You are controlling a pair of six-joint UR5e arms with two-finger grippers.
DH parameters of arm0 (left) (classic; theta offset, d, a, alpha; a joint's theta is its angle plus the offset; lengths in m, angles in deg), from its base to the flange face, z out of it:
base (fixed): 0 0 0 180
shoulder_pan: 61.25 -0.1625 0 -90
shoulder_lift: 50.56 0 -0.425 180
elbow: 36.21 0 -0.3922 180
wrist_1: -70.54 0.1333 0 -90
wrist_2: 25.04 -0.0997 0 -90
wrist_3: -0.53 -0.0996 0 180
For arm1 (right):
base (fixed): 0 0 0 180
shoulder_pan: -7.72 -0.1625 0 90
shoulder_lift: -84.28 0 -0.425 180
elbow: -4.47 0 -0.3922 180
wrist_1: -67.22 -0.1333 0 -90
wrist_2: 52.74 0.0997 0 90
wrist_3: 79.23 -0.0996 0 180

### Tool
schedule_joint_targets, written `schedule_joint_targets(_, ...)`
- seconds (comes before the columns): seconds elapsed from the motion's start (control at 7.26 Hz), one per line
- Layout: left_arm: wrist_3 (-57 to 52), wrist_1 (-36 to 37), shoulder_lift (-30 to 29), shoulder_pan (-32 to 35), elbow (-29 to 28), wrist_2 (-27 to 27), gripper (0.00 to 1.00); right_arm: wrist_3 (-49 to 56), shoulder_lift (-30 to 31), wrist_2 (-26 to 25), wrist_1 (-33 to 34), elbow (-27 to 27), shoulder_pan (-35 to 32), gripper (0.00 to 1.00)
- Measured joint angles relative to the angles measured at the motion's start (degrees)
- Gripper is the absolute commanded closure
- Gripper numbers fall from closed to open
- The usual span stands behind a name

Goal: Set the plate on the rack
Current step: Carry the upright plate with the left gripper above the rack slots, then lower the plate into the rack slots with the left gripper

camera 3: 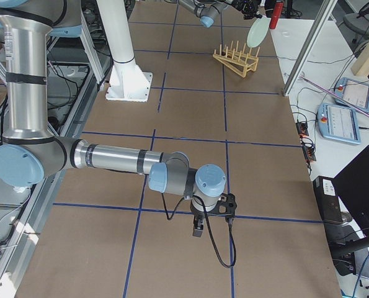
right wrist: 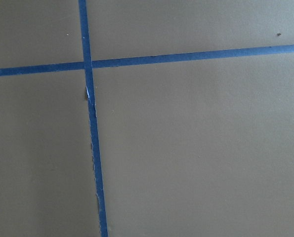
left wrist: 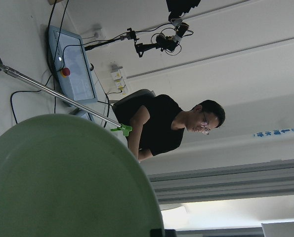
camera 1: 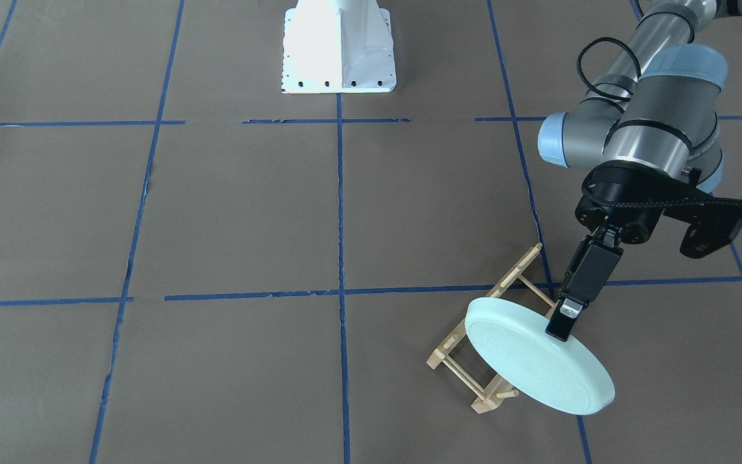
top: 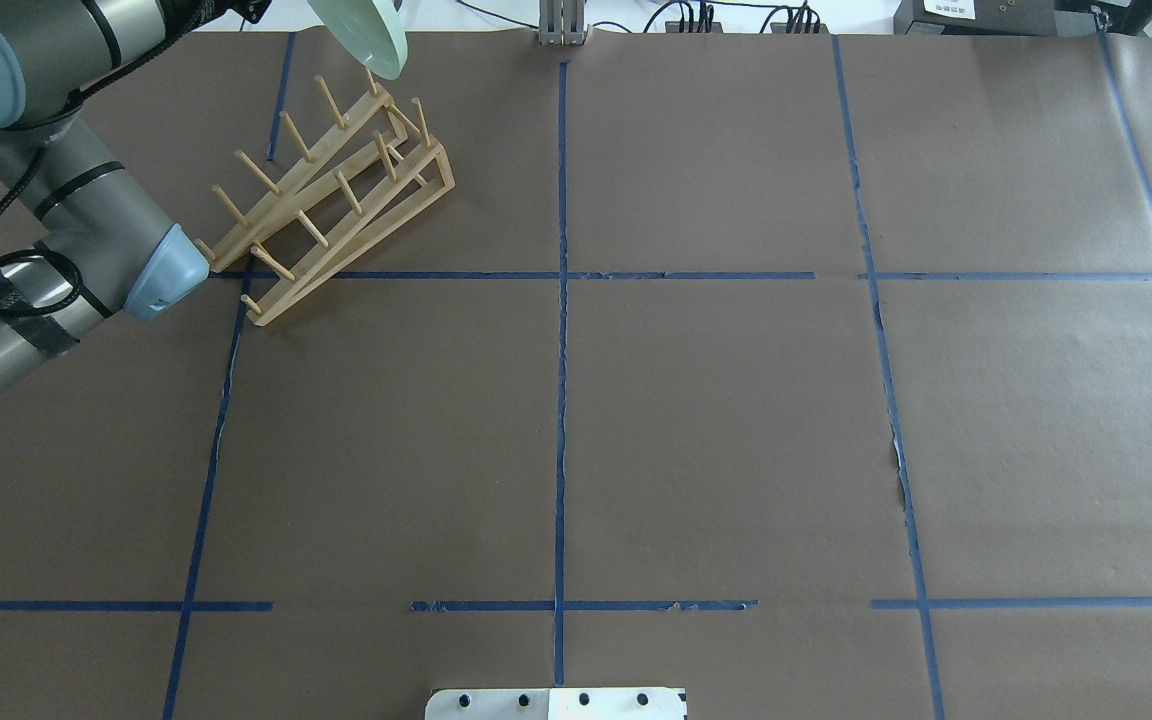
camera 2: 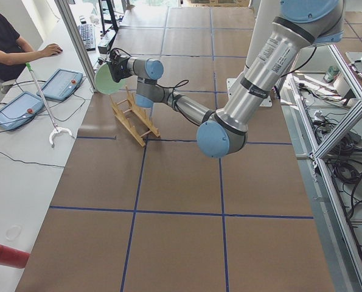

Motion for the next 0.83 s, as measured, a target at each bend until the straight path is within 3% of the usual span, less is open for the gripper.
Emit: schedule_joint_targets(0.83,1.58,-1.57,1.51,-2.51,-1.17,-0.11,1.0,0.02,0.01,0.0,0.0,0.04,0.0,0.0)
